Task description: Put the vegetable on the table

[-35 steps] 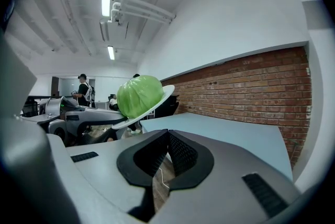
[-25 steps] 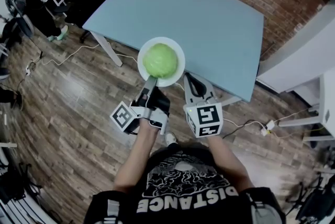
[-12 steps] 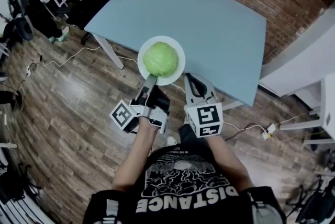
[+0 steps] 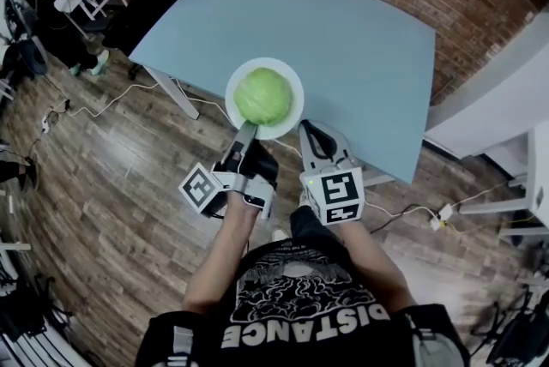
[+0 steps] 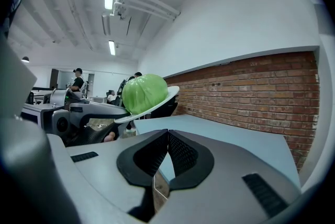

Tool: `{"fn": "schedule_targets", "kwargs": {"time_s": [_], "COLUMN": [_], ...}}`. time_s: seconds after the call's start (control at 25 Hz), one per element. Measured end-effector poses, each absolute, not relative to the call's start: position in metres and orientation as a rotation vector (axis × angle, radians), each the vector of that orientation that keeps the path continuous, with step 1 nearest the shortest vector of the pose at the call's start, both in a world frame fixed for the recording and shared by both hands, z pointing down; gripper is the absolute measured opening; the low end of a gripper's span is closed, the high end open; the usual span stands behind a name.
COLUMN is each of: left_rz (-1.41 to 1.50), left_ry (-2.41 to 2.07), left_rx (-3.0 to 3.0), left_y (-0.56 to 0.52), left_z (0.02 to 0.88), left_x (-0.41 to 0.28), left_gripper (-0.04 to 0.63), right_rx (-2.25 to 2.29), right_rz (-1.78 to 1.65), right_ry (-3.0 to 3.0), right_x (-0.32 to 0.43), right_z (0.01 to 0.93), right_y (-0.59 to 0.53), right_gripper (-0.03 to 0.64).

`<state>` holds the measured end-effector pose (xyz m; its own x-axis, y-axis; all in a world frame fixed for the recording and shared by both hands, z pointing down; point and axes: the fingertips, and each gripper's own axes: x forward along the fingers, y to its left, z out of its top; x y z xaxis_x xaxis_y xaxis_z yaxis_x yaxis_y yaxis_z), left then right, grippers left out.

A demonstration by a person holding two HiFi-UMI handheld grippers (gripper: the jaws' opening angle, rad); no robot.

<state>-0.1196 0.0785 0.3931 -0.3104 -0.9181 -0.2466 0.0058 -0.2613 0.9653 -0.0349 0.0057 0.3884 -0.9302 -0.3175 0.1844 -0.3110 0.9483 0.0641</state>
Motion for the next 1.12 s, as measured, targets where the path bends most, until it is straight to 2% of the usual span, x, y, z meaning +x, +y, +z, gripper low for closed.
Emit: {"fn": "schedule_targets", "kwargs": {"time_s": [0.64,1.12], "left_rz": [-1.628,-1.586], "left_ry": [-1.282,-1.28], "left_rx": [1.183,1.162], "left_y": [-0.015,-0.098], "left_z": [0.406,0.425], "left_x": [-0.158,-0.165], "left_gripper": [0.012,0.012], "right_rx": [0.494,0.533], "right_rz": [-0.009,0.053], "right_ry": [-2.92,-2.914], "right_x": [-0.072,-0.072], "right_z": [0.395,0.4], "right_y": [-0.09,-0.173], "right_gripper": [0.008,0.008]}}
